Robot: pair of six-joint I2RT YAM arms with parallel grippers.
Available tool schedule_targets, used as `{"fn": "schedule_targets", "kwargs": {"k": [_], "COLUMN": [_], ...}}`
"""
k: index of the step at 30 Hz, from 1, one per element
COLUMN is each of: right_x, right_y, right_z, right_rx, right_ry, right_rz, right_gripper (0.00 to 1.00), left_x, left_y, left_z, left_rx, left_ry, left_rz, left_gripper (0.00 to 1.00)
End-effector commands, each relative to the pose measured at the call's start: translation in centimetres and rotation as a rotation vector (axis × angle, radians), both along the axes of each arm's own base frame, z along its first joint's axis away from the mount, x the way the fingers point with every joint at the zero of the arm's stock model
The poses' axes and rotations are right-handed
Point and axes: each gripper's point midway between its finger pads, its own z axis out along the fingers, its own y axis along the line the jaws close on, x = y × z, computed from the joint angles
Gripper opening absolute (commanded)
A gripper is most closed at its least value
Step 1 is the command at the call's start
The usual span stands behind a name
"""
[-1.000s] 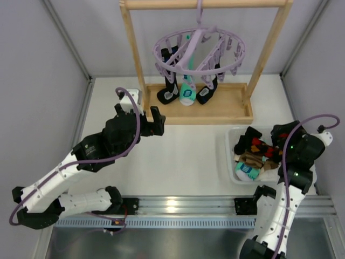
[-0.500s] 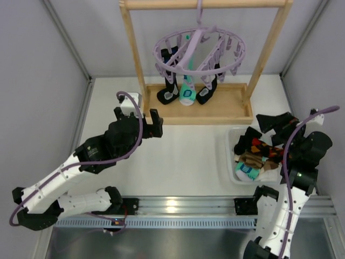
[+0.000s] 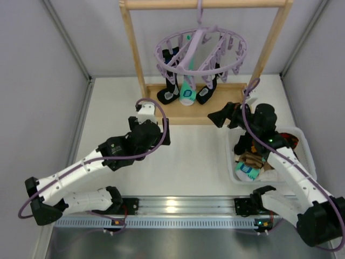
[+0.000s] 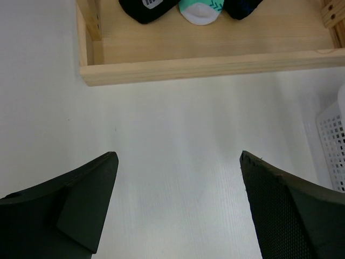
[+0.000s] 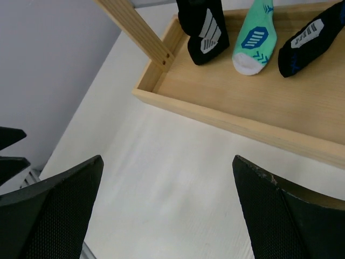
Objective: Remove the socks clipped to the hanger
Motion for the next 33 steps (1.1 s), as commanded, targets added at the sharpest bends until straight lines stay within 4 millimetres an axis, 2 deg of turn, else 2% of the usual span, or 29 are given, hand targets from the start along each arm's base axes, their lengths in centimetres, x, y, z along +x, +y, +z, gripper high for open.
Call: {"fn": "schedule_targets", "kwargs": {"k": [1,2,3,4,5,7,10,11,12,13,14,15,16,17,18,19,20,21,22,23,24,26,27,29,31,33], "right_x": [2.9,3.0,3.2,3.3,3.2,3.3,3.3,3.0,2.7,2.3,1.6,1.1,0.7,-0.4,-0.9,-1.5,-2.4,-2.9,-3.3,-4.1,-4.6,-5.7,-6.2,-7.2,-8.3,-9.1], "right_y": [0.5,0.7,0.7,0.7,0.7,0.6,0.4,0.2,0.1,-0.2,-0.5,-0.8,-1.1,-1.6,-1.8,-2.1,-2.4,-2.5,-2.6,-2.7,-2.6,-2.6,-2.5,-2.6,-2.7,-2.5], "right_z": [3.1,1.7,2.6,2.3,1.3,1.1,-0.1,0.2,0.3,-0.2,0.6,0.9,1.0,1.5,1.8,1.8,2.6,2.7,2.9,3.4,3.7,4.7,4.7,5.7,6.6,6.7], "right_rx": [0.049,0.055,0.088,0.106,0.108,0.11,0.065,0.061,0.053,0.024,0.021,0.015,0.003,0.005,0.005,0.003,0.011,0.013,0.022,0.031,0.037,0.045,0.041,0.02,-0.022,-0.033], "right_ry": [-0.208,-0.19,-0.236,-0.233,-0.228,-0.247,-0.233,-0.242,-0.244,-0.232,-0.256,-0.266,-0.278,-0.291,-0.302,-0.306,-0.325,-0.328,-0.33,-0.343,-0.351,-0.377,-0.373,-0.413,-0.449,-0.45], "right_rz": [-0.083,-0.085,-0.1,-0.107,-0.109,-0.117,-0.121,-0.12,-0.119,-0.119,-0.12,-0.127,-0.132,-0.135,-0.137,-0.139,-0.141,-0.135,-0.133,-0.128,-0.111,-0.092,-0.075,-0.051,-0.022,0.01], "right_gripper": [0.99,0.98,0.98,0.97,0.97,0.97,0.98,0.98,0.98,0.98,0.99,0.99,1.0,0.99,0.99,1.0,0.99,1.0,0.99,0.99,0.99,1.0,0.99,0.99,0.99,0.99], "left_x": [0.5,0.7,1.3,1.6,2.0,2.5,3.8,3.9,5.0,6.1,6.2,7.4,8.4,8.9,9.8,10.9,11.7,12.8,13.8,15.0,16.3,19.0,19.8,22.3,23.9,25.7], "left_y": [0.8,1.2,1.9,1.9,1.5,0.4,-2.1,-2.0,-3.1,-2.6,-2.1,-2.3,-1.3,-1.3,-1.4,-1.4,-1.7,-2.4,-2.8,-3.8,-4.2,-4.8,-4.9,-5.1,-4.9,-5.6], "left_z": [1.7,1.4,1.2,0.9,0.4,-0.9,-2.8,-4.9,-3.0,-3.0,-5.3,-3.6,-3.8,-4.1,-5.4,-4.5,-4.1,-6.3,-6.3,-5.4,-7.8,-8.5,-8.8,-9.0,-8.9,-9.4], "left_rx": [-0.076,-0.062,-0.04,-0.034,-0.042,-0.043,-0.167,-0.176,-0.293,-0.333,-0.33,-0.405,-0.404,-0.41,-0.392,-0.398,-0.392,-0.355,-0.354,-0.367,-0.339,-0.324,-0.321,-0.331,-0.297,-0.274], "left_ry": [-0.056,-0.065,-0.091,-0.098,-0.113,-0.104,-0.075,-0.053,-0.127,-0.152,-0.144,-0.233,-0.261,-0.272,-0.256,-0.307,-0.329,-0.297,-0.308,-0.321,-0.279,-0.295,-0.297,-0.304,-0.328,-0.336], "left_rz": [0.071,0.093,0.146,0.16,0.167,0.125,0.013,-0.013,-0.056,-0.085,-0.095,-0.101,-0.088,-0.101,-0.094,-0.094,-0.096,-0.097,-0.098,-0.124,-0.118,-0.107,-0.102,-0.088,-0.091,-0.1], "left_gripper": [0.98,0.98,0.98,0.98,0.98,0.98,0.98,0.98,0.98,0.98,0.98,0.98,0.98,0.98,0.98,0.98,0.98,0.98,0.98,0.98,0.98,0.98,0.98,0.98,0.98,0.98]}}
